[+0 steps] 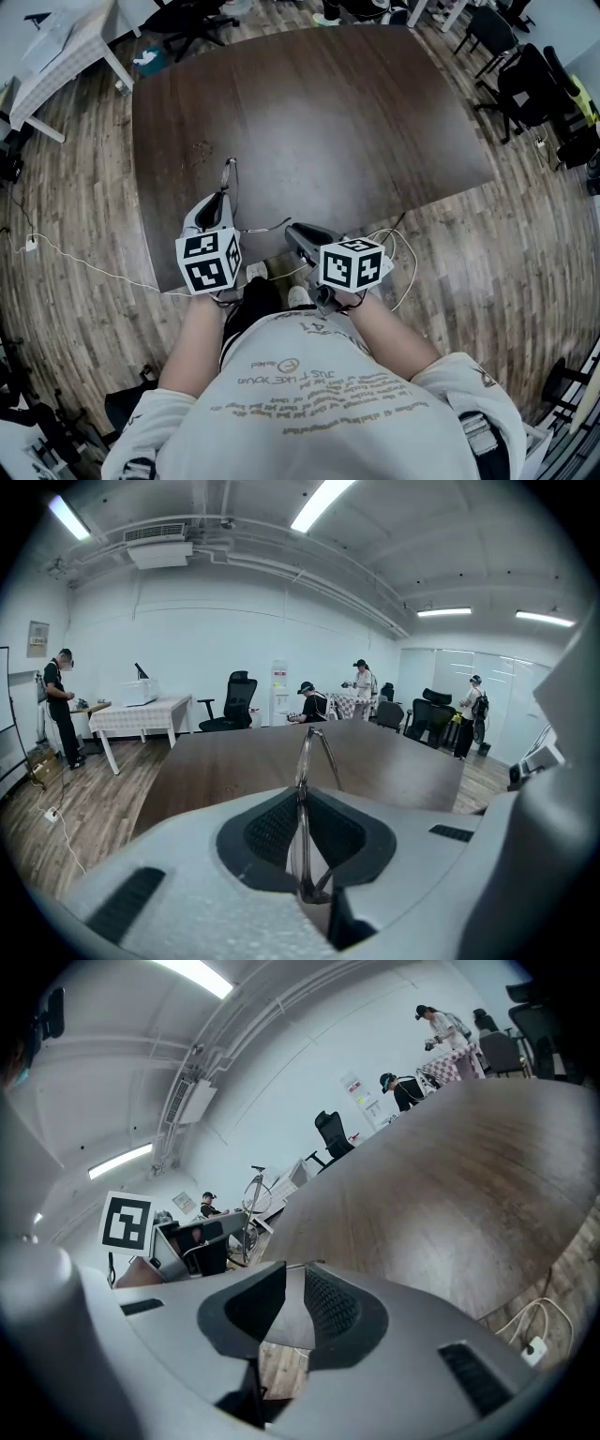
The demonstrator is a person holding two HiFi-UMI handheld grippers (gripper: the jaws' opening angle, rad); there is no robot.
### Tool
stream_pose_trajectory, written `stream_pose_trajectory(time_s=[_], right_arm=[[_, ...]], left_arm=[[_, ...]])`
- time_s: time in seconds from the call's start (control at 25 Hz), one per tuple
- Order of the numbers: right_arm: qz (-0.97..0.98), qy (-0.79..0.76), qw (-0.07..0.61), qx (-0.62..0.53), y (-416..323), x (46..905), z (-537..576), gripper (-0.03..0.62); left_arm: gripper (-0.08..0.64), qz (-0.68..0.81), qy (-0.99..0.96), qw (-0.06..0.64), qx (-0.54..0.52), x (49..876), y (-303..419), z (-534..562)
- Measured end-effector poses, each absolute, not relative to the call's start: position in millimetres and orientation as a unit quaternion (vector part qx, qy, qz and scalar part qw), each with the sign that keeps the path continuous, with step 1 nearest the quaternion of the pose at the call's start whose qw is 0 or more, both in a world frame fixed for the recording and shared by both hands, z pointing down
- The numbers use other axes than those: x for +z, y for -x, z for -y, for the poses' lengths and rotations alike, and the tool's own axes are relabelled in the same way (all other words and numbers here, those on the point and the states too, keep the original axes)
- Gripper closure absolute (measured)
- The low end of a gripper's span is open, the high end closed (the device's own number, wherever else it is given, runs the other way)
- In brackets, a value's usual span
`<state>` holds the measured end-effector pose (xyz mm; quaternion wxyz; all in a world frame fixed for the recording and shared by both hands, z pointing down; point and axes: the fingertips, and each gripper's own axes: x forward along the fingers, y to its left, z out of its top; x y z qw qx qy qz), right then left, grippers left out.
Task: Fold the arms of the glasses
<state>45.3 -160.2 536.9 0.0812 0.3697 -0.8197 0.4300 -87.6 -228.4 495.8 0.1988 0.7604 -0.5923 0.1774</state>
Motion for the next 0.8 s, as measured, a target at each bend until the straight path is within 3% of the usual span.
stream_pose_trajectory(time_s=[0.8], right_arm=[[0.812, -0.383, 0.059, 0.436, -34, 534, 176, 0.551]], left_arm=[[0.518, 0.571, -0.778, 0.184, 0.186, 490, 81, 208]])
